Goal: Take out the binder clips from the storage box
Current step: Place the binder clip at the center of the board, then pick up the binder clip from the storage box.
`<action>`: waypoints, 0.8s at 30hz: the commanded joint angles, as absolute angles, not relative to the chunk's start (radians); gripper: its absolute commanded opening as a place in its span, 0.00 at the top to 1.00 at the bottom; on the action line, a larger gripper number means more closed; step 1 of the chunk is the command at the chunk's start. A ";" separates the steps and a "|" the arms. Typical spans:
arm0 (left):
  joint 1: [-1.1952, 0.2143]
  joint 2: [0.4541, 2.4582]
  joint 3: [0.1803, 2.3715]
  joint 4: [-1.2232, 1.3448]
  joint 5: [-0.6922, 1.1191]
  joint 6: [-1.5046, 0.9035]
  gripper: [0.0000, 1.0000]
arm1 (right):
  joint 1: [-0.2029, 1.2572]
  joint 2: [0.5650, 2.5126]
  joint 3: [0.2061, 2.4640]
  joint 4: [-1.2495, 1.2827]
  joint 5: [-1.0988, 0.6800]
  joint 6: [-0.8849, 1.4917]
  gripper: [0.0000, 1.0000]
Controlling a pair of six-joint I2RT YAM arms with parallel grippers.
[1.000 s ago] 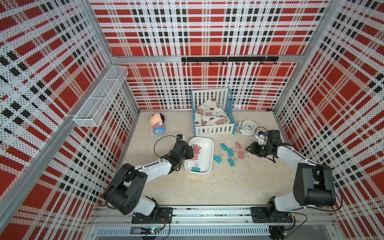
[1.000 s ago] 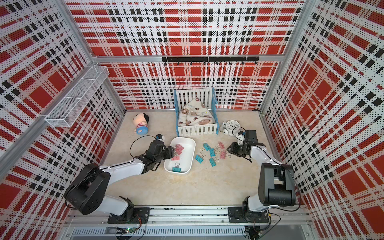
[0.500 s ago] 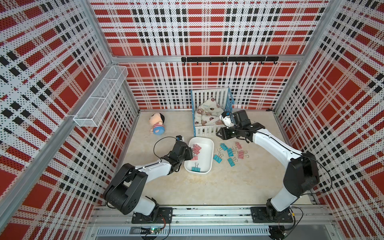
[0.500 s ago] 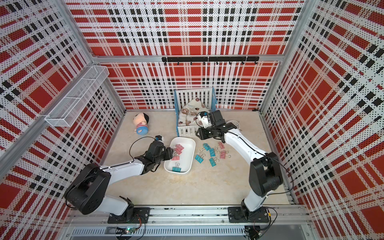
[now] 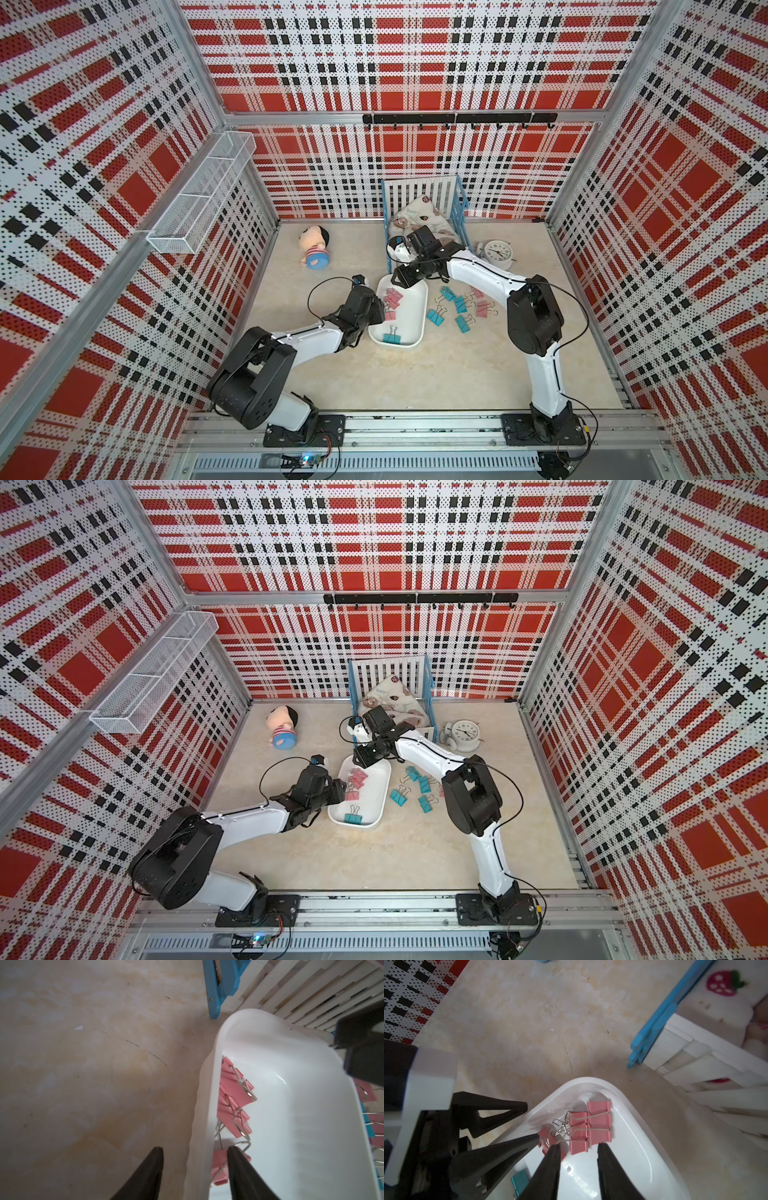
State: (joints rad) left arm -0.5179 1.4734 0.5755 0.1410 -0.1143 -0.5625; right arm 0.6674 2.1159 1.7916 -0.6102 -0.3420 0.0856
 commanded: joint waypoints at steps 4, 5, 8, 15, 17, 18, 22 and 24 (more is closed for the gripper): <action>-0.530 1.465 0.552 0.156 -0.118 -0.580 0.47 | 0.699 2.185 1.853 -0.649 -0.331 0.054 0.62; -0.531 1.465 0.553 0.156 -0.118 -0.581 0.47 | 0.703 2.193 1.860 -0.653 -0.331 0.051 0.62; -0.534 1.463 0.551 0.156 -0.120 -0.582 0.48 | 0.715 2.217 1.880 -0.661 -0.325 0.046 0.62; -0.541 1.466 0.555 0.157 -0.123 -0.585 0.50 | 0.735 2.273 1.935 -0.700 -0.314 0.029 0.62; -0.541 1.467 0.555 0.158 -0.124 -0.586 0.50 | 0.738 2.289 1.950 -0.714 -0.303 0.027 0.62; -0.542 1.468 0.555 0.157 -0.124 -0.584 0.51 | 0.738 2.295 1.954 -0.719 -0.301 0.026 0.62; -0.543 1.466 0.556 0.158 -0.122 -0.585 0.51 | 0.742 2.299 1.948 -0.726 -0.266 0.026 0.63; -0.543 1.468 0.559 0.155 -0.118 -0.582 0.51 | 0.745 2.299 1.944 -0.734 -0.253 0.023 0.64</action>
